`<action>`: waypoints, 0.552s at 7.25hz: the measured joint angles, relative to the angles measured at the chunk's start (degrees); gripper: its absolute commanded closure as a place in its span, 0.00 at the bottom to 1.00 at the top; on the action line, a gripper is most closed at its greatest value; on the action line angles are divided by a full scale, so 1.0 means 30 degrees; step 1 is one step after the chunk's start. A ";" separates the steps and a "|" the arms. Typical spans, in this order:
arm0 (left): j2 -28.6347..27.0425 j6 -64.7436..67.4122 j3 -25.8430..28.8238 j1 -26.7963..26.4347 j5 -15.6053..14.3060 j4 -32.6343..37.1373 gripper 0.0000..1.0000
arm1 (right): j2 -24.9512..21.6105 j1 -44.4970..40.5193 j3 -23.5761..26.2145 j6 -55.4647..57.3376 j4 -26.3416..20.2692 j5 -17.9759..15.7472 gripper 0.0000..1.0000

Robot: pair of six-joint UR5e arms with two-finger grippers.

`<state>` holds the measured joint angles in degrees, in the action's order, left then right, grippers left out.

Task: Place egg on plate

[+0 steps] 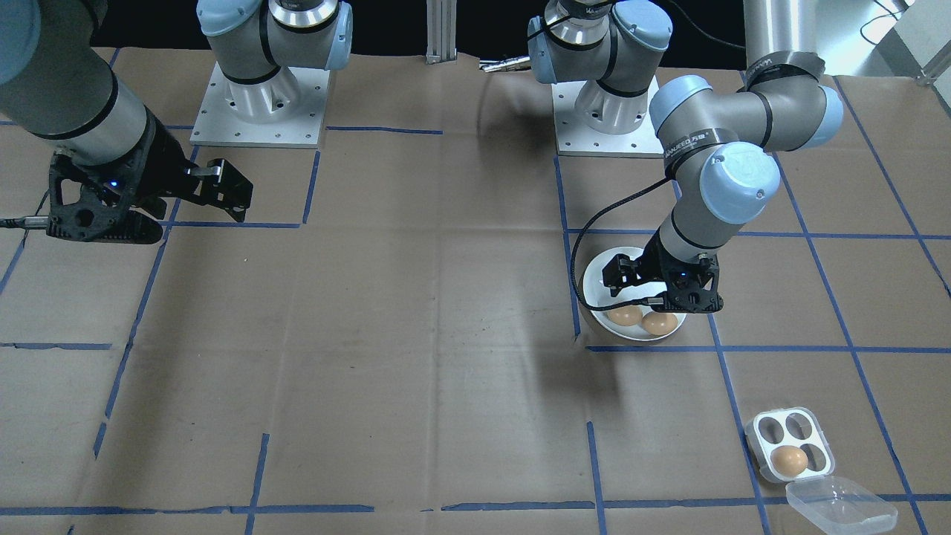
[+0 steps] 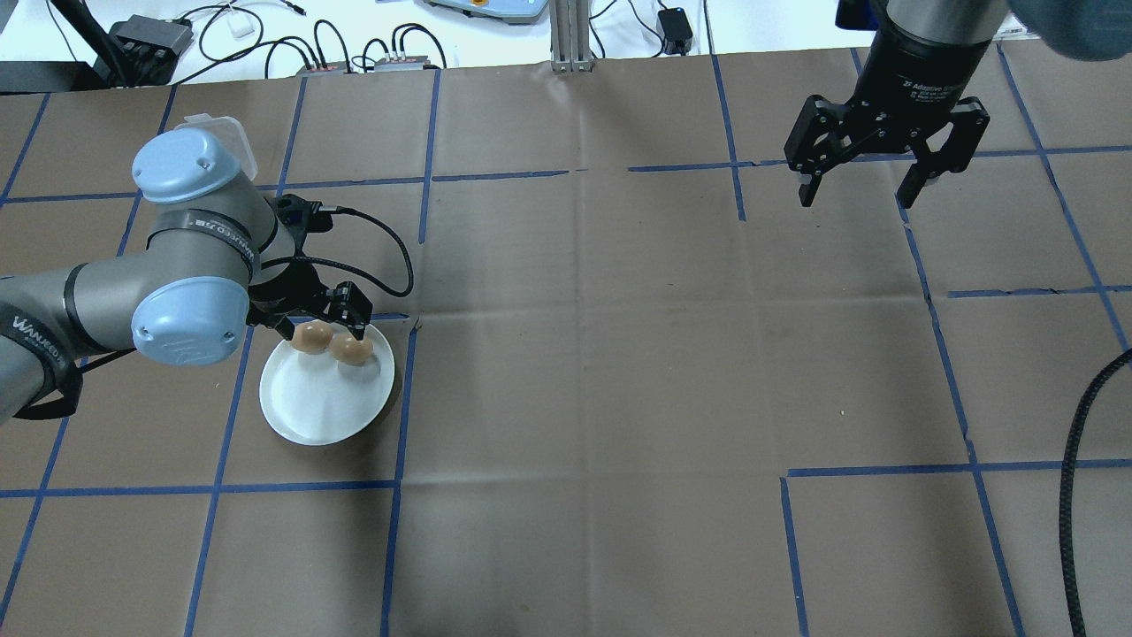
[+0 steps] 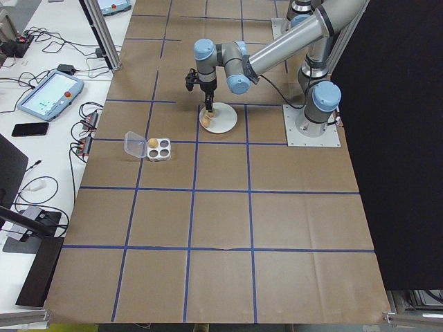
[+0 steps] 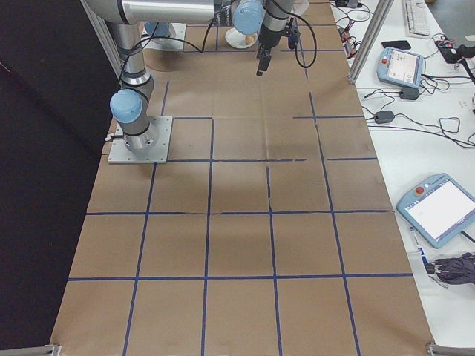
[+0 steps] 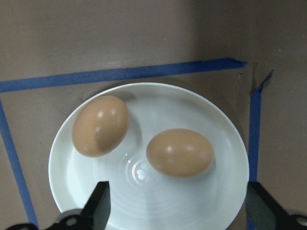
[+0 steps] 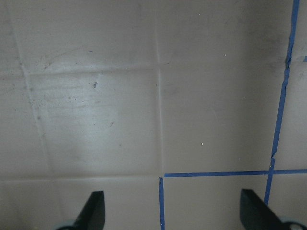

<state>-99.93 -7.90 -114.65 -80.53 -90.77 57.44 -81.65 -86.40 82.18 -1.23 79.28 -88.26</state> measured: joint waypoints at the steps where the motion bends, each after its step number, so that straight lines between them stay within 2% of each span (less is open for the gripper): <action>1: 0.0408 0.1405 0.0600 0.0074 -0.0004 -0.0146 0.00 | 0.0000 -0.0001 0.0000 0.0000 -0.0001 -0.0012 0.00; 4: -0.0095 0.2120 0.3829 0.0767 0.0102 0.1092 0.00 | 0.0001 0.0000 0.0000 0.0000 -0.0001 -0.0011 0.00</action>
<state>-100.21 -1.54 -103.16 -78.22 -90.47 60.71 -81.65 -86.40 82.18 -1.23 79.28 -88.29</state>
